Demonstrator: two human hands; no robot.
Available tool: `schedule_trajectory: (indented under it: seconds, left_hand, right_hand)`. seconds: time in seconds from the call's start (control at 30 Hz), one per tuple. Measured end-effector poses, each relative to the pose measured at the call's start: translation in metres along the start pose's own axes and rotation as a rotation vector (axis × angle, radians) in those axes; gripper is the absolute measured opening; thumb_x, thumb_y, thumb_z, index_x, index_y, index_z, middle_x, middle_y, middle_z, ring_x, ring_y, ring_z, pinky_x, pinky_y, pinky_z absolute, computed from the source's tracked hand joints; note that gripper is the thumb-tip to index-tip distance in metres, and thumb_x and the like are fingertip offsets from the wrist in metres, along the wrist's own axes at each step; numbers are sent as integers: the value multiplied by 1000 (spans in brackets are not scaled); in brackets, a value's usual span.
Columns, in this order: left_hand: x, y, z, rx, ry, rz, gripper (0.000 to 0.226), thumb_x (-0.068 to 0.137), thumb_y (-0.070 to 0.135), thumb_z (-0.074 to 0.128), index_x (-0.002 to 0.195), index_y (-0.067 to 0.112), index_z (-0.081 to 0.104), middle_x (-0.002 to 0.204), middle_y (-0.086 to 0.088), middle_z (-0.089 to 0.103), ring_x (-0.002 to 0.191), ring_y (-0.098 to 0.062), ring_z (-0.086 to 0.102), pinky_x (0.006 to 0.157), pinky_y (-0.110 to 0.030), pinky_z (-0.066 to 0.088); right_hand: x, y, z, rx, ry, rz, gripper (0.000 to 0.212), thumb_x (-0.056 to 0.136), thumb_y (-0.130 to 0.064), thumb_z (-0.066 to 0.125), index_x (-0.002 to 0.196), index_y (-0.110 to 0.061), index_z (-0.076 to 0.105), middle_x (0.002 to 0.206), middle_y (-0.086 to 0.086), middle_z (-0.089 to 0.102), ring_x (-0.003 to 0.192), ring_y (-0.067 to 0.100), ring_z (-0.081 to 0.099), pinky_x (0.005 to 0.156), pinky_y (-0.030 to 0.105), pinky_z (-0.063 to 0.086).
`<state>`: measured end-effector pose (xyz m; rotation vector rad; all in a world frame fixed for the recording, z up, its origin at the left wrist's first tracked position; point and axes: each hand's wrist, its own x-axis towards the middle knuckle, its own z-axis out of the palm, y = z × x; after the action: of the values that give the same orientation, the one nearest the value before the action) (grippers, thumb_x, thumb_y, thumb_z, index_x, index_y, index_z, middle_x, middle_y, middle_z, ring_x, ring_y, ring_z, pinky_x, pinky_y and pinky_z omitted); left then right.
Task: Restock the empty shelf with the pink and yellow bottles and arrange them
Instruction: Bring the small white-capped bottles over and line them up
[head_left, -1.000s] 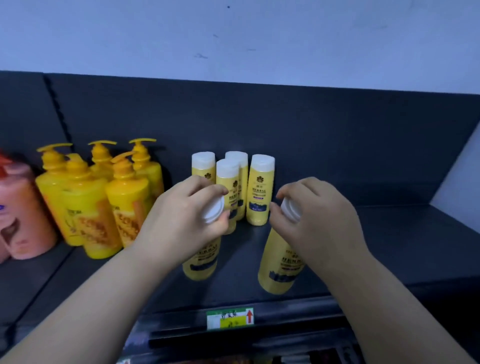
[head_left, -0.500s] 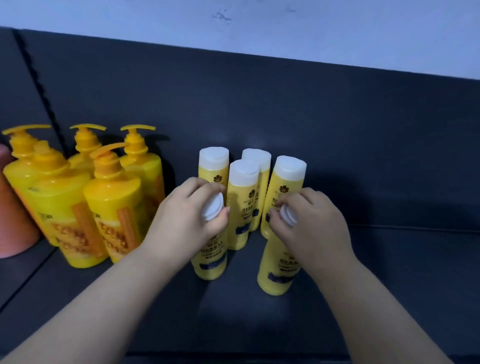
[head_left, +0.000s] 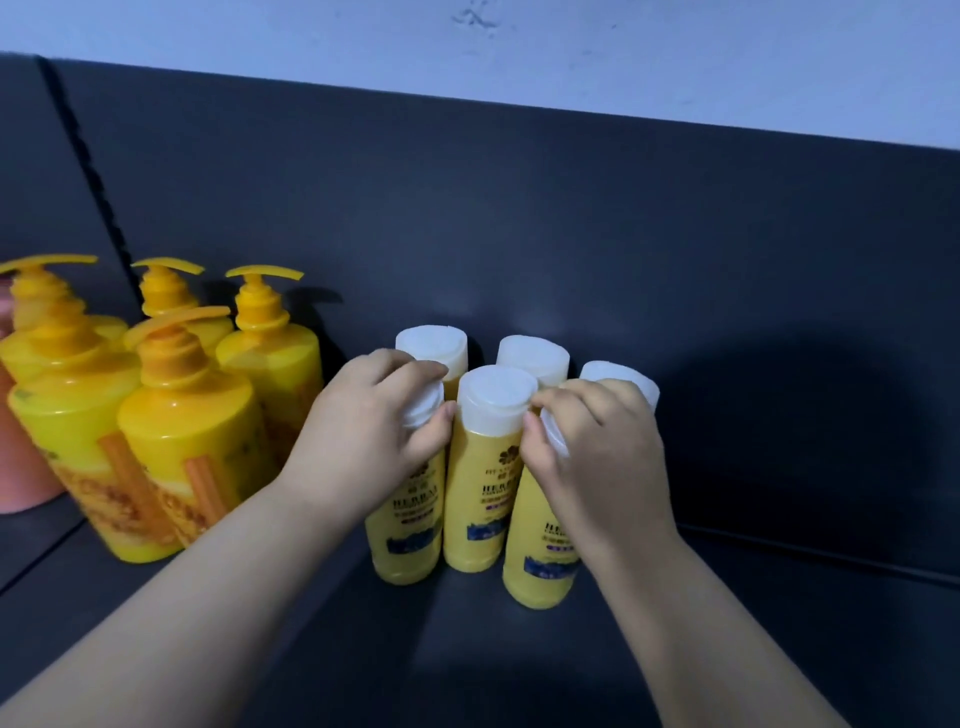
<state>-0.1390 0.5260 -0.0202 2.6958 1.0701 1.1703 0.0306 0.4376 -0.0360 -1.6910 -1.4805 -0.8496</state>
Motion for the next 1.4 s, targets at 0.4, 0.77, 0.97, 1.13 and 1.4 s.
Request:
schedule_trajectory:
  seconds: [0.4, 0.77, 0.97, 1.13, 1.4]
  left_hand:
    - [-6, -1, -5, 203, 55, 106, 36, 92, 38, 41, 111, 19, 64, 102, 0, 60, 98, -23, 52, 83, -36, 35]
    - [-30, 0, -56, 276, -11, 226, 53, 89, 48, 38, 136, 24, 49, 135, -3, 54, 130, -25, 45, 109, -49, 30]
    - [-58, -8, -94, 262, -49, 308, 61, 87, 55, 35, 141, 27, 41, 143, -4, 46, 137, -25, 36, 110, -51, 22]
    - [-84, -15, -128, 224, -55, 393, 64, 86, 58, 34, 142, 28, 39, 145, -5, 44, 138, -25, 35, 110, -52, 22]
    - [-118, 15, -155, 97, -96, 510, 67, 83, 61, 32, 140, 28, 41, 143, -5, 46, 136, -25, 38, 110, -48, 18]
  right_hand:
    - [5, 2, -6, -23, -77, -68, 22, 84, -26, 51, 91, -13, 67, 91, -1, 69, 90, 23, 62, 93, 35, 37]
    - [3, -57, -46, -227, -264, -111, 57, 86, -50, 44, 134, -20, 51, 143, 7, 47, 135, 30, 39, 110, 54, 26]
    - [-15, -111, -71, -320, -322, -13, 65, 84, -57, 38, 138, -23, 46, 149, 8, 38, 139, 32, 30, 111, 53, 23]
    - [-35, -160, -103, -381, -318, 37, 64, 86, -57, 33, 141, -25, 42, 151, 7, 35, 141, 32, 27, 112, 51, 22]
    - [-79, -195, -177, -549, -342, 187, 63, 88, -59, 33, 140, -26, 43, 152, 6, 34, 142, 30, 26, 114, 50, 23]
